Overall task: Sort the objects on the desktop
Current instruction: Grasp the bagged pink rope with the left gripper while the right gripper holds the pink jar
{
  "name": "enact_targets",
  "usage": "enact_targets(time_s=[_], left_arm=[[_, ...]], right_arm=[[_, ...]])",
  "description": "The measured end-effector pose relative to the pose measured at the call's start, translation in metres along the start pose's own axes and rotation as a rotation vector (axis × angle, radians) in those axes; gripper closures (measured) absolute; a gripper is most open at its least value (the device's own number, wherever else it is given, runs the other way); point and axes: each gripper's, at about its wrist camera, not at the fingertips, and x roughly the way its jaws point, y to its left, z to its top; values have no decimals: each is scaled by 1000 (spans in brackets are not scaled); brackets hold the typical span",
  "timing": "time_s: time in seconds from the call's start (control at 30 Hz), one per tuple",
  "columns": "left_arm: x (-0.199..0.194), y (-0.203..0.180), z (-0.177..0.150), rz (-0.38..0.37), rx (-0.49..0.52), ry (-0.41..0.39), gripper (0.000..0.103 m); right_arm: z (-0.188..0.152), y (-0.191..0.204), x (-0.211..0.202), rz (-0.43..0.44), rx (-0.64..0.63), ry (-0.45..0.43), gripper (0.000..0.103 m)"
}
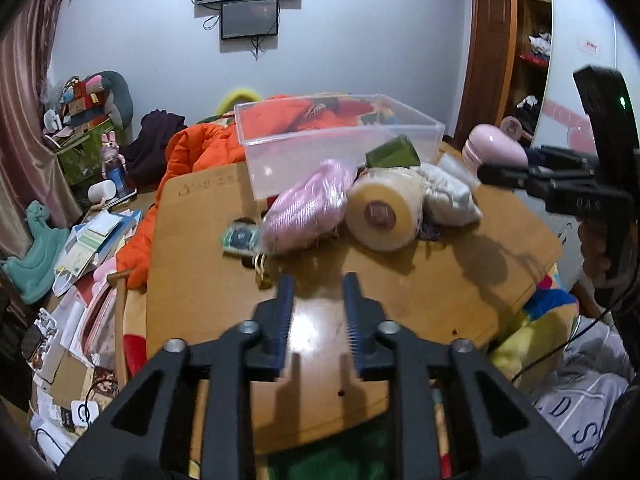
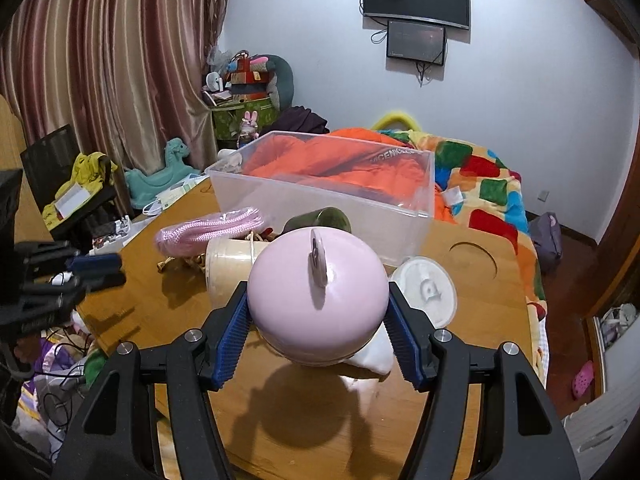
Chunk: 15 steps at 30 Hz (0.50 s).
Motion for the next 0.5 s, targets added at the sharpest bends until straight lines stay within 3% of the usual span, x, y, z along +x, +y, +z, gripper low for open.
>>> enact_targets(time_s=[0.17,0.3,0.5], left_arm=[[1,3,14,27,-8,-48,44],[19,1,33,60,42,-65,42],[66,-8,43,60,151,14,42]], right_arm=[[0,1,-2,7,7,-10,43],[1,0,-5,13,12,-10,43],[0,-7,-4,2,23,2,43]])
